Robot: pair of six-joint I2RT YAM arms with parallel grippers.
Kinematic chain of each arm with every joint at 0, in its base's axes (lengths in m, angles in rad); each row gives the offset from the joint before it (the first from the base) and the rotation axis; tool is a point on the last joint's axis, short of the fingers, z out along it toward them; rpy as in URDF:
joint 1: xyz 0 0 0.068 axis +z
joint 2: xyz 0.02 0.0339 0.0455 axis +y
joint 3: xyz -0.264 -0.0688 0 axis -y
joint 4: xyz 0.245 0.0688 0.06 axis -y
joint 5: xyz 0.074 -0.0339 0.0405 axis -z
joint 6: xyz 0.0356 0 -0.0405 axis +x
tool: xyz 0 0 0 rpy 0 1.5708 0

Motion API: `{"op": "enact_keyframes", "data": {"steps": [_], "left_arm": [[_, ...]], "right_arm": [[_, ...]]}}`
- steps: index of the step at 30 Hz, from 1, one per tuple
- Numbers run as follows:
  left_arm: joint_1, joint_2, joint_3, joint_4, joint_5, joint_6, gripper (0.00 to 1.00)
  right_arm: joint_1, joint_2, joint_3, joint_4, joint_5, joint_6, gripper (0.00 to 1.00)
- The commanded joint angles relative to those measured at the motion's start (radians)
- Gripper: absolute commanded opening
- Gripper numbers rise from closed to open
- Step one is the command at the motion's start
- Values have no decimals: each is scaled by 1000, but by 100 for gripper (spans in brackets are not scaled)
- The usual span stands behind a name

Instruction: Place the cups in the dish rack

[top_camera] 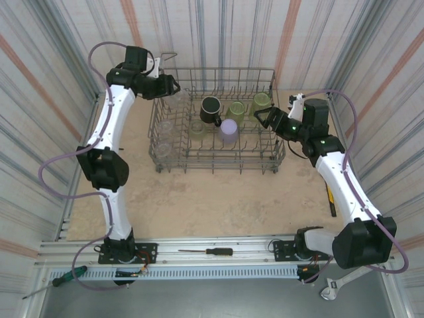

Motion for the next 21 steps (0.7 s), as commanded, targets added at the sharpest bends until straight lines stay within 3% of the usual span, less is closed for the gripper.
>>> {"op": "enact_keyframes", "data": {"steps": [1, 21], "left_arm": [[-11, 18, 42, -16, -55, 48, 0], [-105, 169, 173, -91, -395, 155, 0]], "right_arm": [[-4, 3, -13, 14, -7, -4, 99], [-1, 19, -28, 43, -18, 1, 99]]}}
